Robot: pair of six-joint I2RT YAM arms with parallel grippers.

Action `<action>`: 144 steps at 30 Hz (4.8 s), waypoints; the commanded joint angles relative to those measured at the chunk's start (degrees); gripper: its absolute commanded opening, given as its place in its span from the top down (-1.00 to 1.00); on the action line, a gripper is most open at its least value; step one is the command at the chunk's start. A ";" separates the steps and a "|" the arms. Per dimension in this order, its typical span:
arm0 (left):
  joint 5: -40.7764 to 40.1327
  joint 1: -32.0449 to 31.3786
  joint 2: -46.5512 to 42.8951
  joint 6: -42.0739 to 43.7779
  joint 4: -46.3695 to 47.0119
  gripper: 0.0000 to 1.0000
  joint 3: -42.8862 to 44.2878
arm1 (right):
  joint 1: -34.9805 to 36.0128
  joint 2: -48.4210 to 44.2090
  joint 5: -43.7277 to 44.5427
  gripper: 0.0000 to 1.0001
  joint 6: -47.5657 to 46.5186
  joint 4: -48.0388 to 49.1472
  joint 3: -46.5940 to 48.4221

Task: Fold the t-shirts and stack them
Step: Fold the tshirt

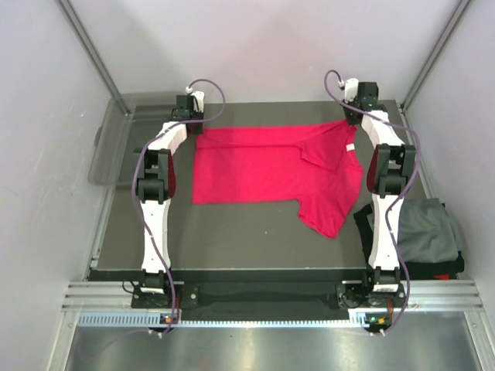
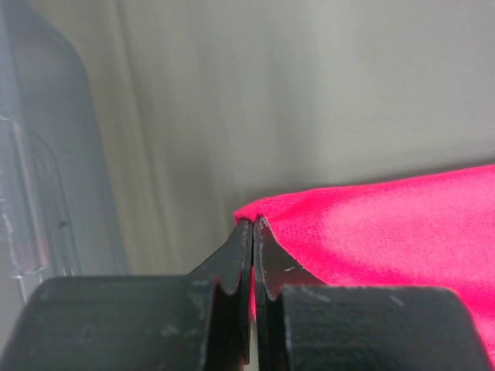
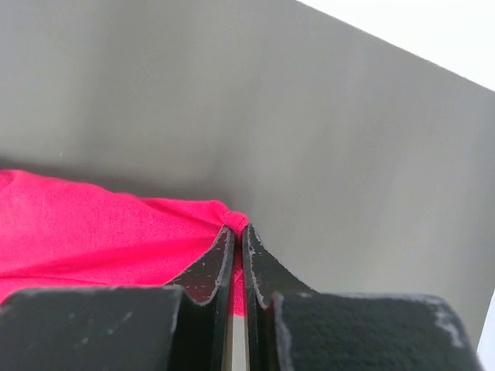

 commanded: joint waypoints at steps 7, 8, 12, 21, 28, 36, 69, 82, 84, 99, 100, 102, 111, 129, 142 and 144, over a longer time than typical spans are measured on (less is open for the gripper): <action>0.72 0.89 -5.16 -1.11 4.38 -0.12 3.95 | 0.16 -3.79 5.22 -0.25 1.84 12.62 -4.55; 1.44 0.72 -6.05 -0.50 4.30 -0.14 3.69 | 0.16 -5.28 5.74 -0.33 1.93 13.86 -6.07; 3.81 -0.34 -12.98 -0.32 5.70 -0.25 -0.96 | -0.11 -15.63 8.30 -0.50 2.02 17.21 -13.19; 9.44 -4.73 -32.92 1.61 -0.97 -0.60 -18.87 | -0.02 -44.64 -6.71 -0.50 -10.71 8.98 -40.42; 10.32 -7.64 -50.59 12.51 -10.12 -0.33 -37.94 | 3.47 -67.50 -31.86 -0.25 -41.45 -22.48 -66.76; 10.93 -5.45 -70.64 13.49 -8.71 -0.28 -57.38 | 20.19 -84.66 -26.42 -0.05 -50.01 -29.11 -90.27; 14.71 -1.84 -64.86 15.94 -15.47 -0.32 -56.34 | 21.78 -73.85 -13.68 0.70 -48.43 -11.61 -97.05; 18.76 -1.84 -55.37 23.24 -32.17 -0.22 -51.42 | 21.69 -91.95 -12.80 0.97 -34.72 -12.49 -93.79; 18.58 -1.84 -53.17 23.15 -32.53 -0.22 -50.81 | 21.69 -92.31 -12.44 0.97 -34.10 -12.14 -94.23; 14.72 -1.84 -43.68 22.10 -27.08 -0.19 -49.49 | 21.69 -93.98 -12.88 0.95 -30.76 -11.97 -95.02; 14.71 -1.84 -42.98 22.10 -27.08 -0.19 -49.14 | 21.78 -94.15 -12.71 0.95 -30.76 -11.88 -95.11; 14.89 -1.84 -42.09 21.92 -26.99 -0.18 -48.70 | 21.69 -94.24 -12.53 0.95 -30.85 -11.70 -95.46; 14.80 -1.84 -38.22 21.57 -26.38 0.01 -47.99 | 21.69 -93.54 -12.27 0.95 -29.88 -10.21 -95.82; 13.49 -1.84 -40.94 22.01 -27.52 1.00 -47.11 | 17.31 -93.54 -6.82 1.00 -22.42 -5.20 -89.06; 11.90 -1.84 -48.42 22.01 -25.85 1.00 -42.37 | 9.56 -84.14 -6.65 1.00 -16.70 -3.44 -68.76; 11.81 -1.84 -47.20 21.75 -25.24 1.00 -40.53 | 9.30 -81.34 -5.86 1.00 -16.52 -2.13 -67.35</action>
